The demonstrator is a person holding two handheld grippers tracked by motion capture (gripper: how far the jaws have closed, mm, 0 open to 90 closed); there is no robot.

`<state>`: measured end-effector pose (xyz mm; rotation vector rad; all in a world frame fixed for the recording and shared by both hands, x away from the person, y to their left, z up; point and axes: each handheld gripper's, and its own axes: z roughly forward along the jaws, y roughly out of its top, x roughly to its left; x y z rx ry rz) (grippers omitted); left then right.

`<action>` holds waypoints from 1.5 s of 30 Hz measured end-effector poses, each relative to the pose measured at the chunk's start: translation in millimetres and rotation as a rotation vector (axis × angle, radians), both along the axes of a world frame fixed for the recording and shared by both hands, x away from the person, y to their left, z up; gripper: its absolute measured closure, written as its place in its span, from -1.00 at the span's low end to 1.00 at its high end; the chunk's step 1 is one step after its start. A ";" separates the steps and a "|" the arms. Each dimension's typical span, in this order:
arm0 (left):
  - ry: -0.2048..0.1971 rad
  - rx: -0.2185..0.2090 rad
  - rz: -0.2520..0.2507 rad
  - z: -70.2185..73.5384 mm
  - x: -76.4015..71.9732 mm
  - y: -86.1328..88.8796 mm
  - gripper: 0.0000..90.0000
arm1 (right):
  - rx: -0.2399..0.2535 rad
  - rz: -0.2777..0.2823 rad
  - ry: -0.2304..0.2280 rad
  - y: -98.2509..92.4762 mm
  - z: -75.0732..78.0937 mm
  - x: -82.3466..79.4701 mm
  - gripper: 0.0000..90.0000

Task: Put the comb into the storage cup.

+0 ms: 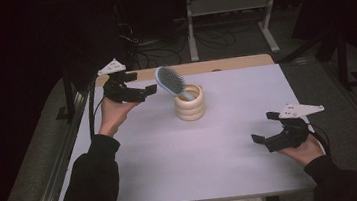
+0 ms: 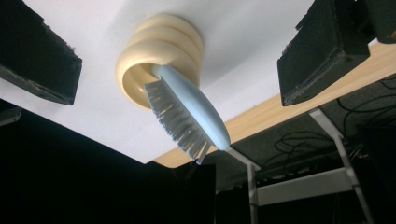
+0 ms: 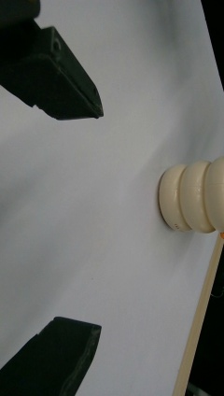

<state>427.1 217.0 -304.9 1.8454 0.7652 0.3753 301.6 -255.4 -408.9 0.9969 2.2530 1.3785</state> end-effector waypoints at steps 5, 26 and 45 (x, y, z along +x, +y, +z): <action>0.005 0.011 0.007 -5.3 -8.3 7.7 -1.00 | -0.004 0.002 0.001 0.3 -0.5 0.5 -1.00; -0.001 -0.044 0.019 -20.9 -41.4 46.8 -1.00 | 0.011 -0.022 0.012 -5.9 -2.8 1.6 -1.00; -0.014 -0.096 0.101 -46.8 -60.7 88.5 -1.00 | -0.007 -0.027 0.018 -5.6 -4.6 1.8 -1.00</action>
